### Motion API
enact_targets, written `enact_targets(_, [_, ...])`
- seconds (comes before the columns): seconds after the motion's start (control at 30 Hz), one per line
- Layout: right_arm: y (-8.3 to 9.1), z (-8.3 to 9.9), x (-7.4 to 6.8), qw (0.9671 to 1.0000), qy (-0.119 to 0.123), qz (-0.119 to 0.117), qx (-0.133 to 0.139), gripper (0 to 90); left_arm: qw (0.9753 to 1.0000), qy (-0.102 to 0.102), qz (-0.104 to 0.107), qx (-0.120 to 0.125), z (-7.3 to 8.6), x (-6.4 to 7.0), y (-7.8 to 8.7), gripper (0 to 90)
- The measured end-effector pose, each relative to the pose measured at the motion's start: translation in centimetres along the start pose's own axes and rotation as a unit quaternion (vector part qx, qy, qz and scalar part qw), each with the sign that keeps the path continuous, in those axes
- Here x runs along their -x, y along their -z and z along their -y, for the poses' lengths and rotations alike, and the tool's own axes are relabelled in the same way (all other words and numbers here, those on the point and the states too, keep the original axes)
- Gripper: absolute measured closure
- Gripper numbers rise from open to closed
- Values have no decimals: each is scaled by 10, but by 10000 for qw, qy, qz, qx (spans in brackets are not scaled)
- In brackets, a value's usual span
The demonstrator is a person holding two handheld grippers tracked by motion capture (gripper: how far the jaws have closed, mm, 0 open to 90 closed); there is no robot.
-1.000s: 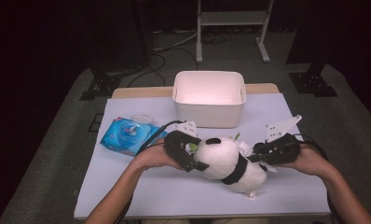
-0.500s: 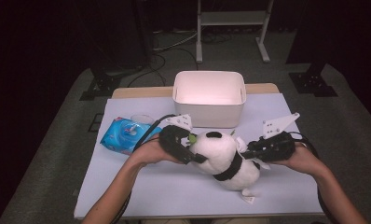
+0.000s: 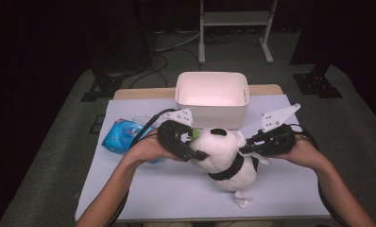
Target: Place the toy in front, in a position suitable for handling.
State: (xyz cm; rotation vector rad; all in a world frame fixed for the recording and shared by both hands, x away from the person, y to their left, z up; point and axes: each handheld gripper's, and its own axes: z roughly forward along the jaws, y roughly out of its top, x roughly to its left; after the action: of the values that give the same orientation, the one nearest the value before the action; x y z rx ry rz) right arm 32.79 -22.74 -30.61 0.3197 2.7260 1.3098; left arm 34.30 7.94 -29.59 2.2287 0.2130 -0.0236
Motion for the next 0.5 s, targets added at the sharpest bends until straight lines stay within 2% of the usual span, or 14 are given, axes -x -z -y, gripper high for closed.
enact_targets(0.13, [6,-4,-1,10000,5,10,95,780,9999,-25,-38,-138,0,0,0,248])
enact_targets(0.23, [13,-10,-2,9996,10,-21,282,780,9999,-62,7,-103,-1,1,-3,248])
enact_targets(0.43, [15,-29,-6,9995,229,-39,205,780,9997,-170,51,-142,-12,6,-17,246])
enact_targets(0.5, [15,-35,-7,9994,339,25,60,779,9996,-189,58,-185,-14,6,-21,245])
